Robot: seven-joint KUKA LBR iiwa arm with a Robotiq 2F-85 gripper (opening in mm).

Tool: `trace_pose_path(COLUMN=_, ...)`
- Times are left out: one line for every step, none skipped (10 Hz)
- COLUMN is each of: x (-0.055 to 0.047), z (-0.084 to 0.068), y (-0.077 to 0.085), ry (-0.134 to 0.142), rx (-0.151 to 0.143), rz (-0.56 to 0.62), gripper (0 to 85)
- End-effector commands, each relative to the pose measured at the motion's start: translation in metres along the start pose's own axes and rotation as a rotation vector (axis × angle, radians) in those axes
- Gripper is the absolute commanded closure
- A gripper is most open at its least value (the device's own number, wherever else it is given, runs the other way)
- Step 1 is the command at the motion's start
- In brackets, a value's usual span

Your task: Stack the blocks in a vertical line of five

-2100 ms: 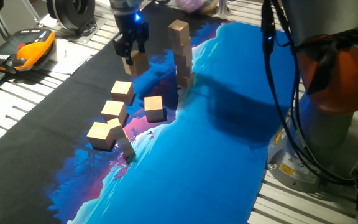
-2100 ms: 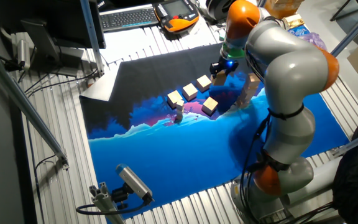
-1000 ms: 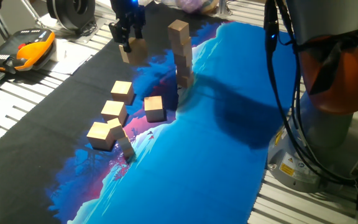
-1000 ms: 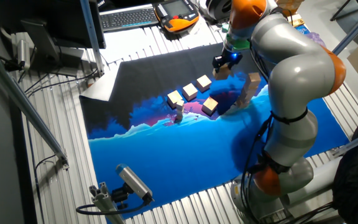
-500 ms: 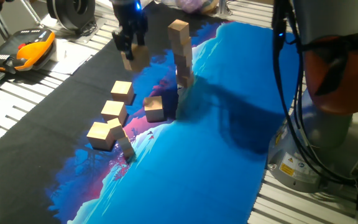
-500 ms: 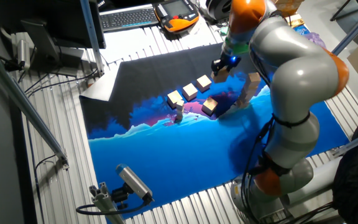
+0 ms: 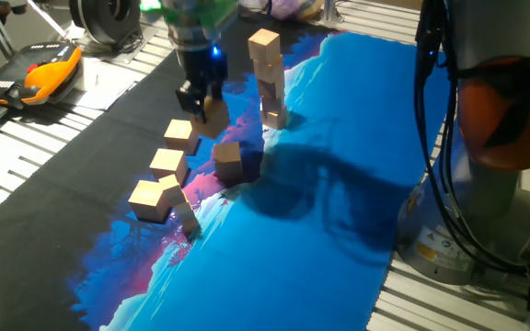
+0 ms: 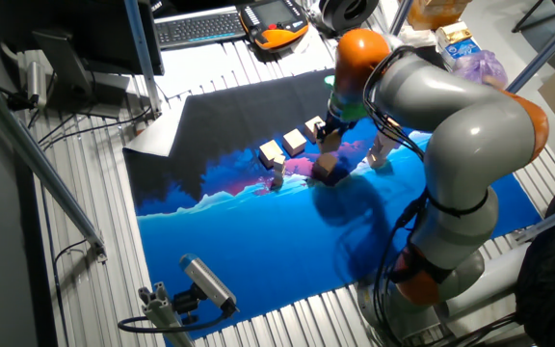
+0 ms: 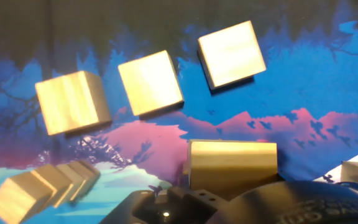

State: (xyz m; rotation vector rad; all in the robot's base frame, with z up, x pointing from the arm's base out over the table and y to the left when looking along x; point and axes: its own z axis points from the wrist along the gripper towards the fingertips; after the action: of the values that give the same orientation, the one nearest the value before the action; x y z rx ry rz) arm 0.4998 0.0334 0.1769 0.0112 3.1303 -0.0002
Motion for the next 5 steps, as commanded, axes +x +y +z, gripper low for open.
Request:
trace_pose_path(x=0.003, z=0.008, y=-0.004, ry=-0.011, rx=-0.006, rz=-0.001, gripper=85.0)
trace_pose_path(x=0.007, z=0.018, y=-0.009, ry=-0.024, rx=-0.022, rz=-0.020, gripper=85.0)
trace_pose_path(x=0.008, z=0.022, y=-0.008, ry=-0.029, rx=-0.039, rz=-0.018, gripper=85.0)
trace_pose_path(x=0.010, z=0.026, y=-0.005, ry=-0.029, rx=-0.028, rz=0.004, gripper=85.0)
trace_pose_path(x=0.012, z=0.028, y=-0.004, ry=-0.017, rx=-0.033, rz=0.045, gripper=85.0)
